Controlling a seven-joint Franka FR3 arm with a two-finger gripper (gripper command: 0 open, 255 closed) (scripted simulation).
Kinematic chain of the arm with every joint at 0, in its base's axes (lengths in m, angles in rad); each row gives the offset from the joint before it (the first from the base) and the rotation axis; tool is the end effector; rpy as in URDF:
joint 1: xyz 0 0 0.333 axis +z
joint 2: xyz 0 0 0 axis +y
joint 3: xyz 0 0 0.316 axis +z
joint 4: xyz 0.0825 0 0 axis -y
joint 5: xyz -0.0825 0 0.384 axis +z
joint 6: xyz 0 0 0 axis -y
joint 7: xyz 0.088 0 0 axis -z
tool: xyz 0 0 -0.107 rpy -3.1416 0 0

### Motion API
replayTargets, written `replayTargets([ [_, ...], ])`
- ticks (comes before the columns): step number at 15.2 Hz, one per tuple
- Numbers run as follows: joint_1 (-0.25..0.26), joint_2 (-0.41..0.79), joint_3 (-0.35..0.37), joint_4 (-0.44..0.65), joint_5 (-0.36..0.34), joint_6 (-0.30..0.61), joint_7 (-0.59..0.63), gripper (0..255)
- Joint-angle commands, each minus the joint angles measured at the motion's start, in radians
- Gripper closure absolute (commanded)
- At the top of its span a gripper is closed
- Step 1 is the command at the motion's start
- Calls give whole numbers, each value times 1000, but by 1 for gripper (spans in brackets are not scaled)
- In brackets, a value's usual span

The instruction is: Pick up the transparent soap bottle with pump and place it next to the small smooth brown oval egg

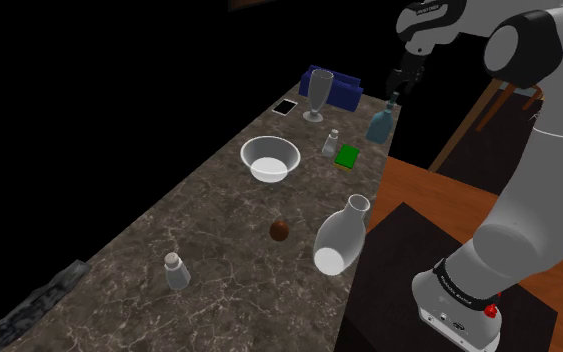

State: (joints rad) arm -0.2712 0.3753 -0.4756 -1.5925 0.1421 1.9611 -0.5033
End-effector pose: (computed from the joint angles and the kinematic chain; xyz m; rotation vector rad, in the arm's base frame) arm 0.5170 -0.4150 0.4398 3.0644 -0.4066 0.0133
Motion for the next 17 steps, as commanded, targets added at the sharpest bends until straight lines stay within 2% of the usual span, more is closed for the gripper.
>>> replayTargets([
  [1,-1,8,2,-13,4,21,-3,0],
  [4,-3,19,4,-34,10,51,-7,0],
  [11,-3,19,4,-34,10,51,-7,0],
  [12,-3,19,4,-34,10,51,-7,255],
  [17,-3,19,4,-34,10,51,-7,255],
])
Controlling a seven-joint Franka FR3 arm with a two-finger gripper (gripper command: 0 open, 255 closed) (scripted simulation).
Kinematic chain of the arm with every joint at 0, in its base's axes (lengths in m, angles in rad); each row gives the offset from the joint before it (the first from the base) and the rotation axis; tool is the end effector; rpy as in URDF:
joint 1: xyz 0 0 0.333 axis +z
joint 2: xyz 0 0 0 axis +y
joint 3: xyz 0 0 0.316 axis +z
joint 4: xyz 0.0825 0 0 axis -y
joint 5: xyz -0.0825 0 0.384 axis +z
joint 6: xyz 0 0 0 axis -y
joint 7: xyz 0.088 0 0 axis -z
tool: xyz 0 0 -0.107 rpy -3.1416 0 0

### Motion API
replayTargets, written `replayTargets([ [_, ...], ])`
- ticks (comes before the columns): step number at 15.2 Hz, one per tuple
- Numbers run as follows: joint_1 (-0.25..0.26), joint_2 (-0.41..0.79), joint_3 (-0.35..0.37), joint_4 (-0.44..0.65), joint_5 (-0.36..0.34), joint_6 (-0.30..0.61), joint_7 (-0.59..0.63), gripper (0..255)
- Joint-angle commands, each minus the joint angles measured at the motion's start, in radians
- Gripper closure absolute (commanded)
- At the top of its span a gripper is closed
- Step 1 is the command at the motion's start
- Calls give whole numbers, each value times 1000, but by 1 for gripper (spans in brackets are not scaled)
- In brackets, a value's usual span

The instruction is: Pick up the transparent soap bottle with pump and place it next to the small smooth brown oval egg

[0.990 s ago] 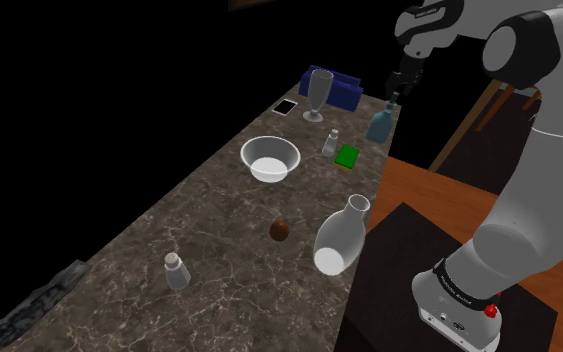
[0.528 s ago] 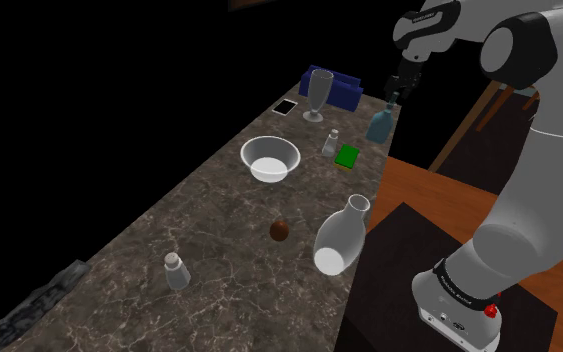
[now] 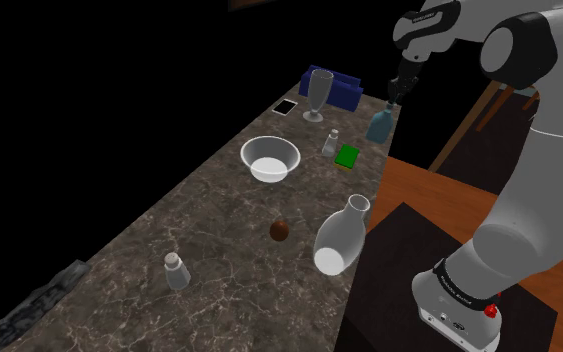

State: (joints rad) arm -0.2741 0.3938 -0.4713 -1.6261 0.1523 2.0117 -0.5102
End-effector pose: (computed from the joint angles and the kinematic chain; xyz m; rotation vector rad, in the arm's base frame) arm 0.5173 -0.4165 0.4169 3.0642 -0.4062 0.0137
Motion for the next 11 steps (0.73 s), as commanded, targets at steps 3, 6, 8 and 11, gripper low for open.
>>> replayTargets([
  [3,0,0,0,0,0,0,0,255],
  [6,0,-7,-2,17,-4,-23,2,255],
  [8,0,-14,-4,36,-8,-48,4,255],
  [11,0,-22,-6,65,-13,-84,7,255],
])
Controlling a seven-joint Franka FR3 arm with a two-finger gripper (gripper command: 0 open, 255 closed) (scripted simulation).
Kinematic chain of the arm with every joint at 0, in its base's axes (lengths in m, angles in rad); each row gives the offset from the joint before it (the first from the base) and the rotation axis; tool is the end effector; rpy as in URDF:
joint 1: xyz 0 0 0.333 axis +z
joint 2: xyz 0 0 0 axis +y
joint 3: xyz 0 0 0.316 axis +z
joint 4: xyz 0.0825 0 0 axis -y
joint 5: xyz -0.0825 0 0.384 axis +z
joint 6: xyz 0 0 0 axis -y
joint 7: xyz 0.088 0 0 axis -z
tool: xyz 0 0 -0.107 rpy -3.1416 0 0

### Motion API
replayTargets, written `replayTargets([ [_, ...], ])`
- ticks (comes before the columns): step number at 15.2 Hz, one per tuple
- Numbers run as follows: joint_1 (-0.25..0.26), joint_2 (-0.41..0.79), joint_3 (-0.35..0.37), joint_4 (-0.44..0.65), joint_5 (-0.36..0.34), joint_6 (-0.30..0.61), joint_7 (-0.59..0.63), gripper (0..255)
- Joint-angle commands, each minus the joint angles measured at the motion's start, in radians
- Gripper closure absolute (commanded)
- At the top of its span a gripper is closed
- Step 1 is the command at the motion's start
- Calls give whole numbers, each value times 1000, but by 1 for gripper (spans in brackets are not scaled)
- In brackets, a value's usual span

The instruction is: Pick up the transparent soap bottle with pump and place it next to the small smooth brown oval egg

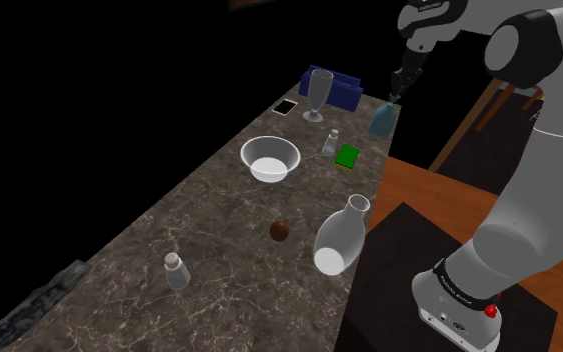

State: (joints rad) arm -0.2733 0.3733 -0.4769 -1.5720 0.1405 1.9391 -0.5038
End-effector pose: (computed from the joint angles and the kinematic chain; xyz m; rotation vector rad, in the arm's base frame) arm 0.5172 -0.4161 0.4488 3.0643 -0.4060 0.0134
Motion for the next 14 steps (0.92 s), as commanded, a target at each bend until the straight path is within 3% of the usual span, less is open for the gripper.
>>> replayTargets([
  [1,-1,-3,-1,22,-2,-24,1,255],
  [14,-15,-9,-8,190,-8,-196,5,255],
])
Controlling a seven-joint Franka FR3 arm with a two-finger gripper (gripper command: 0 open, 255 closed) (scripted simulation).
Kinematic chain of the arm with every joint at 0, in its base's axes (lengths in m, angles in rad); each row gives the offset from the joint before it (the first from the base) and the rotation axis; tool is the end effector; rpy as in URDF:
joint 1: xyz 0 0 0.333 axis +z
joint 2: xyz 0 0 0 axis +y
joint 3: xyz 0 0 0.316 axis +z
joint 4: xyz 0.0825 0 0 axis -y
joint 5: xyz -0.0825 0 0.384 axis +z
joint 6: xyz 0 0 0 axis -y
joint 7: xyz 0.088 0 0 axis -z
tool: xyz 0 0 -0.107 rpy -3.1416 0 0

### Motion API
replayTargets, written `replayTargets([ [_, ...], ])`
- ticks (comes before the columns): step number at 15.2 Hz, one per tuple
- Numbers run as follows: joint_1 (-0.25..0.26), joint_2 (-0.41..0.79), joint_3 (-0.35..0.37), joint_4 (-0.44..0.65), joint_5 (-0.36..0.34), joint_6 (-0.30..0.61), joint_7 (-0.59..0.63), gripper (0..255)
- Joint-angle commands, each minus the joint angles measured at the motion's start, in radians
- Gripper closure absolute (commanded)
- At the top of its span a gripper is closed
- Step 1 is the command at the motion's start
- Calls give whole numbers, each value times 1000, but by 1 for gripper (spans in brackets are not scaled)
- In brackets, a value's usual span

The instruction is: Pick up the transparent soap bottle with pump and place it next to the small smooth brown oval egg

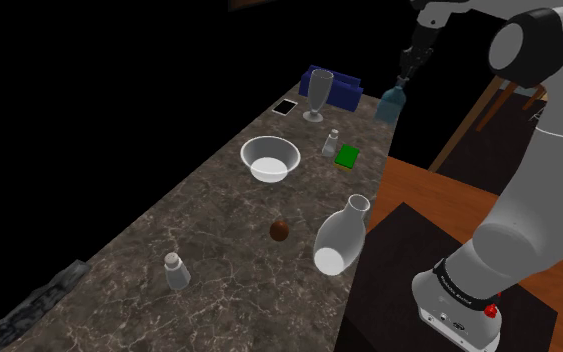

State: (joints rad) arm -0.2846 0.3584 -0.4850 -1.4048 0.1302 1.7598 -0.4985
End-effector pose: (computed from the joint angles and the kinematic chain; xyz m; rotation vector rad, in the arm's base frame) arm 0.5163 -0.4159 0.5220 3.0641 -0.4065 0.0137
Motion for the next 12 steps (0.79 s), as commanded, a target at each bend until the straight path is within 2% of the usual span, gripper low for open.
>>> replayTargets([
  [1,-5,7,0,38,3,-31,-1,255],
  [6,-15,18,-1,113,7,-96,-2,255],
  [12,119,-224,16,-159,-110,-44,130,255],
])
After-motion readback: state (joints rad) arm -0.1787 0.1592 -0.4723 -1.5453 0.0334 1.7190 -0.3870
